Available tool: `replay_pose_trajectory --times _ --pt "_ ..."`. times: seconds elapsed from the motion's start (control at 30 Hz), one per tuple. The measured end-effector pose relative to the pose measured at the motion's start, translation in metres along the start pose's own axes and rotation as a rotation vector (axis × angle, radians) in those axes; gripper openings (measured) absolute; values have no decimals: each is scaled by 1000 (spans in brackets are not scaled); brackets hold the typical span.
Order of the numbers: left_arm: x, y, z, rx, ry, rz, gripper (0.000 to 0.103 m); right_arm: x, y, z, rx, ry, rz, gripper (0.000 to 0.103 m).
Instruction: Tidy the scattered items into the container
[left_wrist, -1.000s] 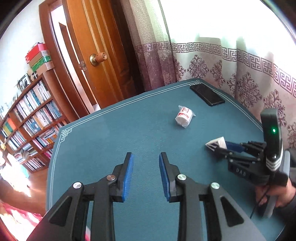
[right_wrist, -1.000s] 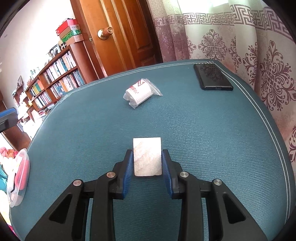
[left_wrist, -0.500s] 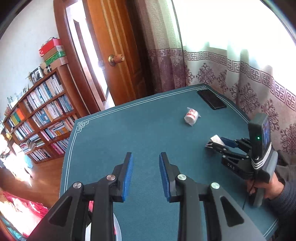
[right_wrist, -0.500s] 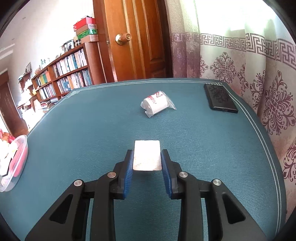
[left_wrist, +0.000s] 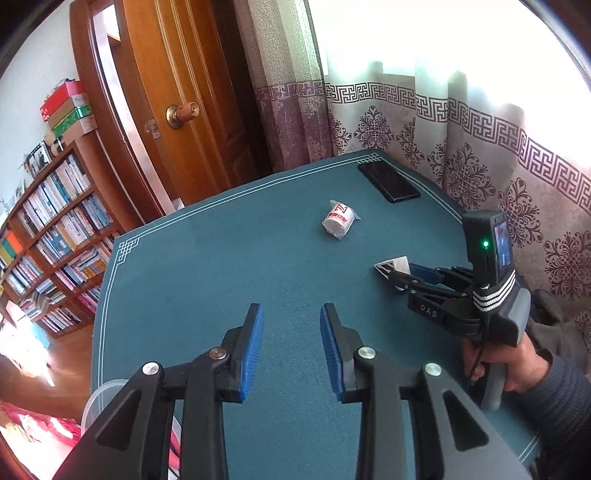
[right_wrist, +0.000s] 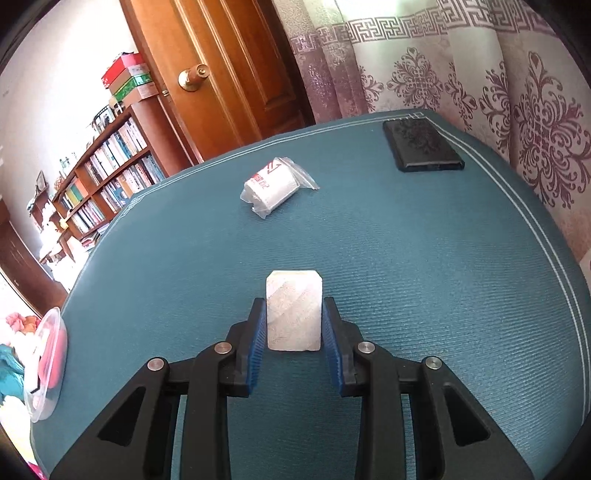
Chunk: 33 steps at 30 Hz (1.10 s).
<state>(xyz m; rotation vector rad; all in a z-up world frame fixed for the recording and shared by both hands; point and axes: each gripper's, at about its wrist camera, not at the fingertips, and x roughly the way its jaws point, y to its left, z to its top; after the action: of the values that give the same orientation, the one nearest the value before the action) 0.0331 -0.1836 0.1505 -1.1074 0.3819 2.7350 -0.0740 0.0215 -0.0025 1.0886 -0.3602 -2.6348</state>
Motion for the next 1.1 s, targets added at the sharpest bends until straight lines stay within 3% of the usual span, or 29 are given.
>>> replay_pose_trajectory --times 0.17,0.33,0.53,0.83,1.1 --pt "3 7 21 -24 -6 -47 36 -1 -2 -1 6 0 4 32" --pt "13 12 54 -41 -23 -56 61 0 -1 0 8 3 5 32" --pt "68 -7 70 -42 26 -105 61 -1 -2 0 12 3 10 32" --pt "168 -38 82 -1 125 -119 61 -4 -9 4 35 -8 -9 32" --pt "217 -52 94 23 148 -121 61 -4 -9 4 36 -6 -5 32"
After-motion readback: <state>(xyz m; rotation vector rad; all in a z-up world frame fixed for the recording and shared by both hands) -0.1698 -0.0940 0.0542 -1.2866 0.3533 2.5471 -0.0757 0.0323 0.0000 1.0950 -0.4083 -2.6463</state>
